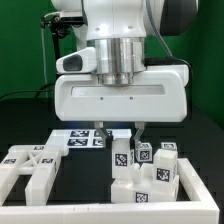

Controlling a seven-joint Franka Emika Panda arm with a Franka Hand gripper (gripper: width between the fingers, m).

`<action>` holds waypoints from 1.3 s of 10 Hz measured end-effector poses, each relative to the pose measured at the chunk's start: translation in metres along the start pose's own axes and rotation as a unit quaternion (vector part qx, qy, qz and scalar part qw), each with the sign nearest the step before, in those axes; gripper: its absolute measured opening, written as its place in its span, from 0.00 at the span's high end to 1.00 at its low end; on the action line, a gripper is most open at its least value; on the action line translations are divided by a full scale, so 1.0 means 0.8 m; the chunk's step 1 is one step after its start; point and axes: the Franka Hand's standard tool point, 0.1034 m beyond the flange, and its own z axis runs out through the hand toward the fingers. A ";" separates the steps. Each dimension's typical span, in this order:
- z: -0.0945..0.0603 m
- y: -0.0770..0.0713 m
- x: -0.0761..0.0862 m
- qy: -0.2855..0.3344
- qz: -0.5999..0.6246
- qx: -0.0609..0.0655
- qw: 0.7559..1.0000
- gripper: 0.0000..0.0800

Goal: Assemble chair

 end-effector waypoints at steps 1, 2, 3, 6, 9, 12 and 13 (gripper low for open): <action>0.001 0.001 0.001 -0.002 0.049 0.005 0.999 0.65; 0.001 0.001 0.001 -0.004 0.115 0.010 0.993 0.64; 0.002 0.001 0.002 -0.004 0.164 0.010 0.986 0.64; 0.003 -0.002 0.002 -0.016 0.330 0.015 0.944 0.64; 0.004 -0.007 0.007 -0.024 0.392 0.010 0.920 0.64; 0.006 -0.010 0.004 -0.023 0.358 0.012 0.933 0.35; 0.006 -0.016 -0.001 -0.023 0.341 0.010 0.940 0.22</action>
Offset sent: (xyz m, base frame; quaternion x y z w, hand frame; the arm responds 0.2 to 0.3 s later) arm -0.0057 0.0012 -0.0175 -0.0058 -0.0411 0.2400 0.9699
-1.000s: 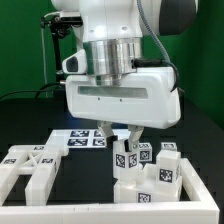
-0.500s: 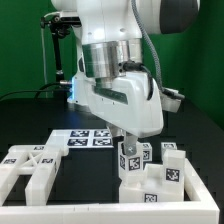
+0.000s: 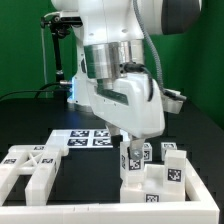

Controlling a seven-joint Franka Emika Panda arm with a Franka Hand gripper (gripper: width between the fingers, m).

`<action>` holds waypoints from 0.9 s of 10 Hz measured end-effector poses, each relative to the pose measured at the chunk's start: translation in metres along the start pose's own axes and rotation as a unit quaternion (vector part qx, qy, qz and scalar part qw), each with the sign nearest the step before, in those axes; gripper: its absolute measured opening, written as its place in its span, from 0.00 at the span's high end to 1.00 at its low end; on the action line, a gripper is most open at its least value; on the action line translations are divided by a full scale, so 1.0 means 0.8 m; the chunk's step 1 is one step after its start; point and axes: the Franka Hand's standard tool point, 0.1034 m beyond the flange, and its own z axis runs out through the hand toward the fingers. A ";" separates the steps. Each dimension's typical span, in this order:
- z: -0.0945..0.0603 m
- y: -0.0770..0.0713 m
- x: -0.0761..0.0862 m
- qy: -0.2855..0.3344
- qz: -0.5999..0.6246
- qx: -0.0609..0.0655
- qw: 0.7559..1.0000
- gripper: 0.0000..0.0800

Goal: Assemble chair

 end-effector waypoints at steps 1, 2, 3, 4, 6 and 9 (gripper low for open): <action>0.000 0.001 0.002 0.000 -0.034 0.000 0.999 0.20; 0.000 0.001 0.003 0.001 -0.077 0.000 0.997 0.20; 0.000 0.001 0.003 0.000 -0.111 0.000 0.994 0.19; 0.000 0.001 0.003 0.002 -0.157 -0.001 0.988 0.19; 0.000 0.001 0.001 0.004 -0.265 -0.005 0.964 0.19; 0.000 -0.001 -0.003 0.011 -0.403 -0.016 0.915 0.19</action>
Offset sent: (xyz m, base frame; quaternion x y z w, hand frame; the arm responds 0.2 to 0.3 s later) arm 0.0000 0.0000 0.0000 0.0000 0.0000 -0.1296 0.9916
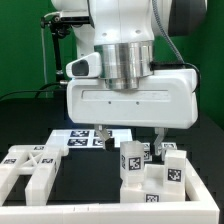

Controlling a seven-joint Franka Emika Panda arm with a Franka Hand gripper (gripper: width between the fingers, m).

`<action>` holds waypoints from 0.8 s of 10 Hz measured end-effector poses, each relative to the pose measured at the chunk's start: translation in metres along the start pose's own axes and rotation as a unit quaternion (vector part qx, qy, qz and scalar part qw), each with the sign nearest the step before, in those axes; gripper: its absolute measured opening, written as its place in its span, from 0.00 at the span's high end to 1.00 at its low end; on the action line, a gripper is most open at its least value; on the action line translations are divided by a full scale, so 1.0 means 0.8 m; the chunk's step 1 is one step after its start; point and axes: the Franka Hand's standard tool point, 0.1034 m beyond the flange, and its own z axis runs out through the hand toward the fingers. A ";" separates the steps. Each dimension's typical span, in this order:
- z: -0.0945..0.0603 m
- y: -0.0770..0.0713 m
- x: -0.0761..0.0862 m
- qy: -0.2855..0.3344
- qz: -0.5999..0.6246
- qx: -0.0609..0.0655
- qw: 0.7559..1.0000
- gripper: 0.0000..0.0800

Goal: Assemble chair

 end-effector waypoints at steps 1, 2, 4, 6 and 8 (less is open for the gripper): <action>-0.001 0.001 0.001 0.000 -0.038 -0.001 0.999 0.19; -0.001 0.001 0.002 0.002 -0.108 -0.009 0.994 0.19; -0.001 0.002 0.003 0.001 -0.185 -0.017 0.983 0.19; -0.001 0.003 0.003 0.001 -0.192 -0.017 0.981 0.49; -0.001 0.003 0.004 0.002 -0.192 -0.017 0.981 0.64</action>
Offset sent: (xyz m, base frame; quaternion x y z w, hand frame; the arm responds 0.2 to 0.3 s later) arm 0.0012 -0.0016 0.0030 -0.0300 -0.0035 -0.2249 0.9739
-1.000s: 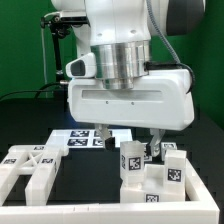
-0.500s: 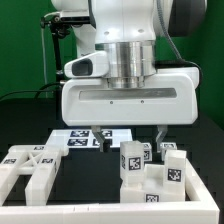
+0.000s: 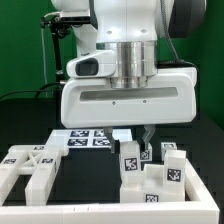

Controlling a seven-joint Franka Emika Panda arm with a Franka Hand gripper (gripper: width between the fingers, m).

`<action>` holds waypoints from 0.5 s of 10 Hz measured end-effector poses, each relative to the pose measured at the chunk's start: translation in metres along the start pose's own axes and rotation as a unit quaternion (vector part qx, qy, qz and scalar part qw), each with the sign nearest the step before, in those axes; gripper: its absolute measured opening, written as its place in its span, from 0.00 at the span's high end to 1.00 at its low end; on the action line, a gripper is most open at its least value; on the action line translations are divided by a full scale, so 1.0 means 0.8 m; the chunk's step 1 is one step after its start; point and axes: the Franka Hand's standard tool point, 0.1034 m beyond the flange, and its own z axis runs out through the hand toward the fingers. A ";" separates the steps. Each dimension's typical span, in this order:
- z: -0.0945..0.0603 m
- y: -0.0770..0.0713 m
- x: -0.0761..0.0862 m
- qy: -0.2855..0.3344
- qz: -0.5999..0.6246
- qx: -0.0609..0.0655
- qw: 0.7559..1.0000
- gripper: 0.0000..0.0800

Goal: Assemble chair

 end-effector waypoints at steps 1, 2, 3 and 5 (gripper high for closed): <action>0.000 0.000 0.000 0.000 0.000 0.000 1.000 0.64; 0.000 0.000 0.000 0.000 0.009 0.000 1.000 0.64; 0.000 0.000 0.000 0.000 0.021 0.001 1.000 0.64; 0.001 -0.001 0.004 0.002 0.114 0.004 0.993 0.64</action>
Offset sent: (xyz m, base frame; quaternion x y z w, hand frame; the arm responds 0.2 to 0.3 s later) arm 0.0086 0.0027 -0.0045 0.0092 0.0062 0.1474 0.9890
